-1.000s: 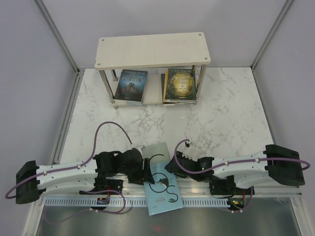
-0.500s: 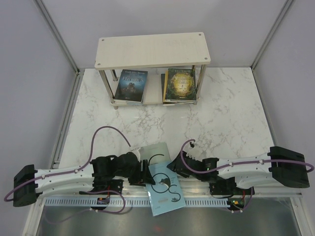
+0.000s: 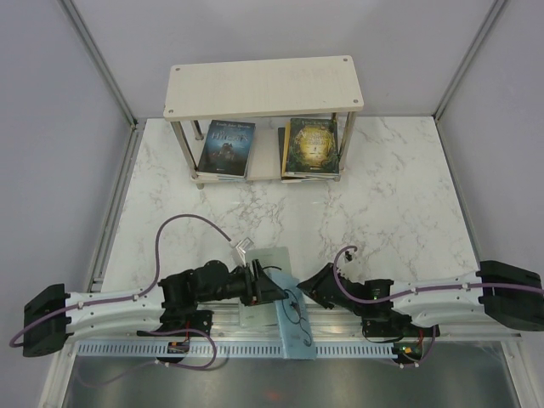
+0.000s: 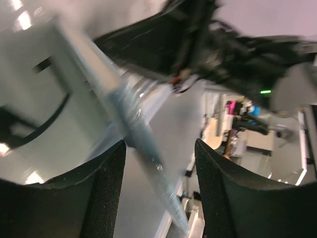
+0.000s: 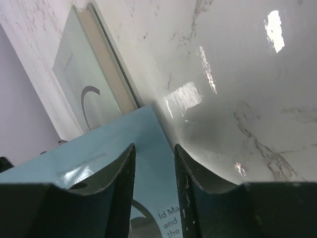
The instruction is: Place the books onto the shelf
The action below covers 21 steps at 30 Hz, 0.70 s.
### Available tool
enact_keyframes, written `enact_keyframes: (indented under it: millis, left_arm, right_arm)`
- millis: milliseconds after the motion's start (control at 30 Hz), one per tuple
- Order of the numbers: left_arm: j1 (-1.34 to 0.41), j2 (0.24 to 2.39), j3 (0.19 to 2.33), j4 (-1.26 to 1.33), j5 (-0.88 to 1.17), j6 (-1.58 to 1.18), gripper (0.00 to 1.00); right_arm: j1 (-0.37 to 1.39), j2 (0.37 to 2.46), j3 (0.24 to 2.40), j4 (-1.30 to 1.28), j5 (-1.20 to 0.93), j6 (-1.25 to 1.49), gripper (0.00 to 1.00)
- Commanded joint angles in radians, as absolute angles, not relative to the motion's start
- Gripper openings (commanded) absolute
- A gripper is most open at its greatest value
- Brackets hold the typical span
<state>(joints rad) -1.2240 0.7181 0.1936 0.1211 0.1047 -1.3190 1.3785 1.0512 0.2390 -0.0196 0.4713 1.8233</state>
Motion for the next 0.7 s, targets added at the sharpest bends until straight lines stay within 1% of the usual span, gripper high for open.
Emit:
enact_keyframes:
  millis: [0,67,133,167,267,400,533,667]
  left_arm:
    - [-1.22,0.748,0.198,0.534,0.003,-1.364,0.61]
    - [-1.22,0.765,0.219,0.522,-0.035,-1.358,0.6]
    - [-1.218,0.801,0.245,0.496,-0.035,-1.344,0.57]
    - [-1.218,0.814,0.268,0.47,-0.034,-1.339,0.53]
    - [-1.218,0.859,0.319,0.407,-0.017,-1.318,0.5]
    - [-1.218,0.922,0.397,0.151,-0.005,-1.292,0.5]
    - [-1.218,0.977,0.436,0.011,0.034,-1.289,0.52]
    - [-1.218,1.006,0.485,-0.13,0.061,-1.279,0.56]
  right_arm:
    - [1.396,1.031,0.196,0.054,0.38,1.904,0.0]
    - [1.393,1.009,0.186,0.055,0.388,1.911,0.0]
    - [1.387,0.991,0.172,0.055,0.39,1.917,0.0]
    - [1.387,0.985,0.167,0.055,0.388,1.921,0.0]
    - [1.382,0.953,0.144,0.054,0.393,1.937,0.0]
    - [1.382,0.913,0.117,0.045,0.403,1.95,0.0]
    - [1.382,0.881,0.112,0.014,0.413,1.959,0.0]
    - [1.382,0.87,0.117,0.002,0.419,1.959,0.0]
